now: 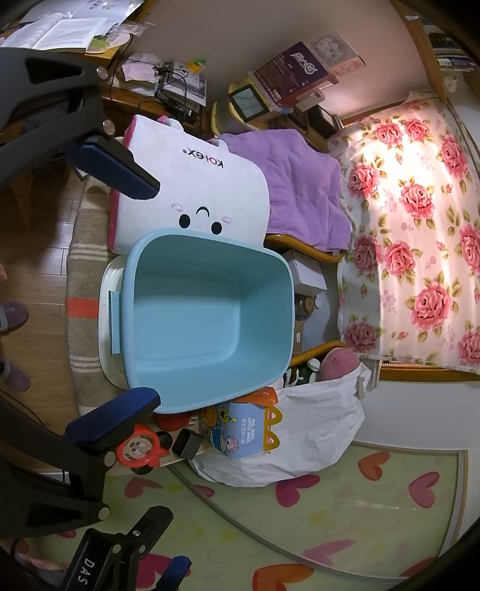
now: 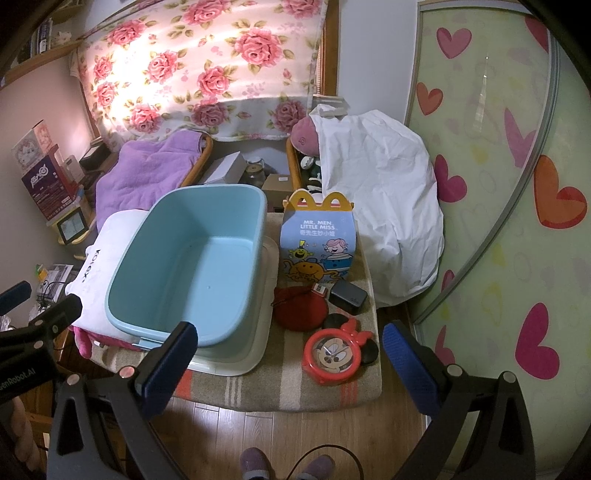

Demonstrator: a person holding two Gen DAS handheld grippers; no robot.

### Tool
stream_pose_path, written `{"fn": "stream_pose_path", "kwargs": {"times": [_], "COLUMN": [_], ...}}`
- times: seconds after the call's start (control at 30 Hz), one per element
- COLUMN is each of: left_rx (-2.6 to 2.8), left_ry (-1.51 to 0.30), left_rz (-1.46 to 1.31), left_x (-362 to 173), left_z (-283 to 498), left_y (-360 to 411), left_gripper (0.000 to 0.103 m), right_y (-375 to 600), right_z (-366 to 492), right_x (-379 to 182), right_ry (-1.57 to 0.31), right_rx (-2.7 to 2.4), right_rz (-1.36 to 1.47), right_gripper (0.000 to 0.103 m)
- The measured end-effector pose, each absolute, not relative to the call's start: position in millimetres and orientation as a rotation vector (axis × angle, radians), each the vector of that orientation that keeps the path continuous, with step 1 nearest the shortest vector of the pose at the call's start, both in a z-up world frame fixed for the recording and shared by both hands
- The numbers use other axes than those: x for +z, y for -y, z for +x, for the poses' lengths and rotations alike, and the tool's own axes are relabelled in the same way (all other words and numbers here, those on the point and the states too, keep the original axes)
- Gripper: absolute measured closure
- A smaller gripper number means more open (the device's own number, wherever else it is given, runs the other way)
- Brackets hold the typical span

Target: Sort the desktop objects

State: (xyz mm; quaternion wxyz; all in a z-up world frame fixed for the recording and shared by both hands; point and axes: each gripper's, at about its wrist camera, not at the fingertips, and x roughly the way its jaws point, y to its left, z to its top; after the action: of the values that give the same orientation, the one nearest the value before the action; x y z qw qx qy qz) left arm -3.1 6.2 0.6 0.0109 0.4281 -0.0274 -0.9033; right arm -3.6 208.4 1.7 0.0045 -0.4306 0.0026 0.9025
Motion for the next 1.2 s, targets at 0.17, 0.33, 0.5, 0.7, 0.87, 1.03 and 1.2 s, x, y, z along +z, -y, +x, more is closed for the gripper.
{"fn": "stream_pose_path", "kwargs": {"times": [0.17, 0.33, 0.5, 0.7, 0.87, 1.03, 1.2], "left_rx": [-2.817, -2.818, -2.819, -2.822, -2.828, -2.836, -2.846], "left_ry": [0.088, 0.092, 0.094, 0.099, 0.103, 0.11, 0.119], "left_rz": [1.337, 1.337, 1.339, 1.341, 1.343, 1.346, 1.347], "left_x": [1, 0, 1, 1, 1, 2, 3], "left_z": [-5, -6, -7, -9, -9, -10, -11], "left_y": [-7, -8, -7, -8, -11, -16, -23], "left_gripper": [0.0, 0.0, 0.0, 0.0, 0.0, 0.0, 0.0], "right_y": [-211, -212, -214, -215, -216, -221, -228], "right_z": [-5, -5, -6, -6, -5, -4, -2], "right_x": [1, 0, -1, -1, 1, 2, 3], "right_ry": [-0.01, -0.01, -0.011, -0.012, -0.012, -0.018, -0.028], "right_rx": [2.827, 2.831, 2.832, 2.833, 2.832, 2.825, 2.815], "right_rz": [-1.348, -1.347, -1.349, -1.35, -1.349, -1.345, -1.338], "right_gripper": [0.0, 0.0, 0.0, 0.0, 0.0, 0.0, 0.0]}}
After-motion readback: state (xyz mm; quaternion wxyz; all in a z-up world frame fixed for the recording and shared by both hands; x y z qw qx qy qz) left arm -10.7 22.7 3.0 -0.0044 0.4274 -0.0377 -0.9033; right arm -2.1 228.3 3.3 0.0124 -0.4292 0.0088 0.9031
